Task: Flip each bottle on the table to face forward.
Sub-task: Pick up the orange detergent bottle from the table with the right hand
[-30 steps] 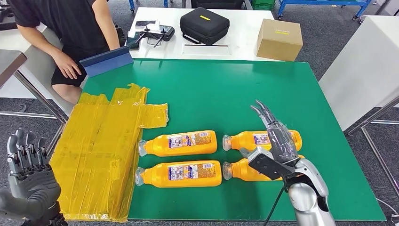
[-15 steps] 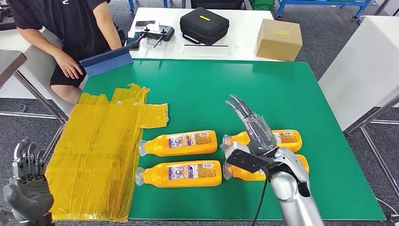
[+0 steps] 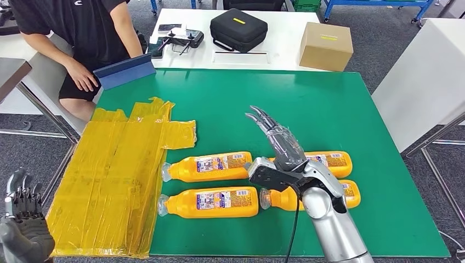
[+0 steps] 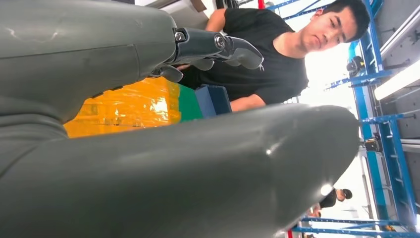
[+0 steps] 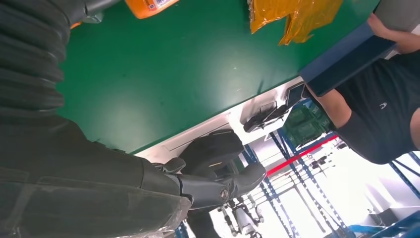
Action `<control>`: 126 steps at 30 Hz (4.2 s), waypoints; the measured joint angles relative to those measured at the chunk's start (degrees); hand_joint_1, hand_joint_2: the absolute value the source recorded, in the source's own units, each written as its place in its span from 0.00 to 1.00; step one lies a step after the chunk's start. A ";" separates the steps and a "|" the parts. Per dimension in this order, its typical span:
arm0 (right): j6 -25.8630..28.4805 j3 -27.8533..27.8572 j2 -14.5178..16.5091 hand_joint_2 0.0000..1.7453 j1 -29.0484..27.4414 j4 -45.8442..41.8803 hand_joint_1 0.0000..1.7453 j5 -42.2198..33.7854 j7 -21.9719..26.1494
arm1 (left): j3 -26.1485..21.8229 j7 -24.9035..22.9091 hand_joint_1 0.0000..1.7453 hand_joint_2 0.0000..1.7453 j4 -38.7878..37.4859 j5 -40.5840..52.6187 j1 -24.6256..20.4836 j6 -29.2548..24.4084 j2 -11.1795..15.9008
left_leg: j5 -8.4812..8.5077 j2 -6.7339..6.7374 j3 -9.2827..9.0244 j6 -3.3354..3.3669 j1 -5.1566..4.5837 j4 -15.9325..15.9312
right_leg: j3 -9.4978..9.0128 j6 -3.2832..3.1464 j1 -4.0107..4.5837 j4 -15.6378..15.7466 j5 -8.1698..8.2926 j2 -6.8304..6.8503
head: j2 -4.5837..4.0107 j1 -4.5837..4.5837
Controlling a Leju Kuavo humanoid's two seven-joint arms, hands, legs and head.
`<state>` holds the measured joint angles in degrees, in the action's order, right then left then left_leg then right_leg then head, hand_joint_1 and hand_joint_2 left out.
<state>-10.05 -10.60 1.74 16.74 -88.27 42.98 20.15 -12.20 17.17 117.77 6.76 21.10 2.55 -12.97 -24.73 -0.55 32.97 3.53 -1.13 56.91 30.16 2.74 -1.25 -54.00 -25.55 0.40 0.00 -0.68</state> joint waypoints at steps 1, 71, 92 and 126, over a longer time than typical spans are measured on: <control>-0.01 -0.19 0.09 0.25 0.36 0.34 0.00 0.19 0.00 | -0.21 -0.10 0.00 0.00 0.10 0.19 0.00 0.17 -0.33 | 0.00 0.00 0.00 0.00 0.00 0.00 | 0.00 0.00 0.00 0.00 0.00 0.00 | 0.00 0.00; 5.17 12.01 -19.73 1.00 -35.89 -19.78 0.00 7.24 -12.49 | 8.77 6.04 0.00 0.00 -28.70 -15.37 -20.19 4.48 12.26 | -0.02 0.08 0.12 0.02 -0.09 0.02 | 0.23 0.06 -0.04 0.05 0.03 -0.05 | 0.00 -0.01; 7.97 9.75 -17.32 1.00 -32.81 -17.84 0.00 27.11 -20.36 | 9.01 6.10 0.00 0.00 -31.45 -15.51 -21.54 7.33 13.10 | -0.02 0.12 0.11 0.02 -0.08 0.02 | 0.23 0.06 -0.04 0.04 0.03 -0.07 | 0.00 -0.01; 3.54 24.05 -14.01 1.00 -25.84 -4.36 0.00 28.72 -14.84 | 10.52 6.65 0.00 0.00 -40.65 -14.87 -29.56 7.38 12.00 | 0.01 0.11 0.14 0.05 -0.14 0.04 | 0.21 0.09 -0.08 0.04 0.06 -0.06 | 0.00 0.01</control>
<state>-6.51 13.46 -12.27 -9.09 -92.62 71.70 5.31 -1.68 23.82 77.12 -8.11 -8.47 9.93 -0.97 -24.73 -0.44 33.11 3.58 -1.28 56.95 30.37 2.83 -1.32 -53.97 -25.49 0.34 0.00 -0.68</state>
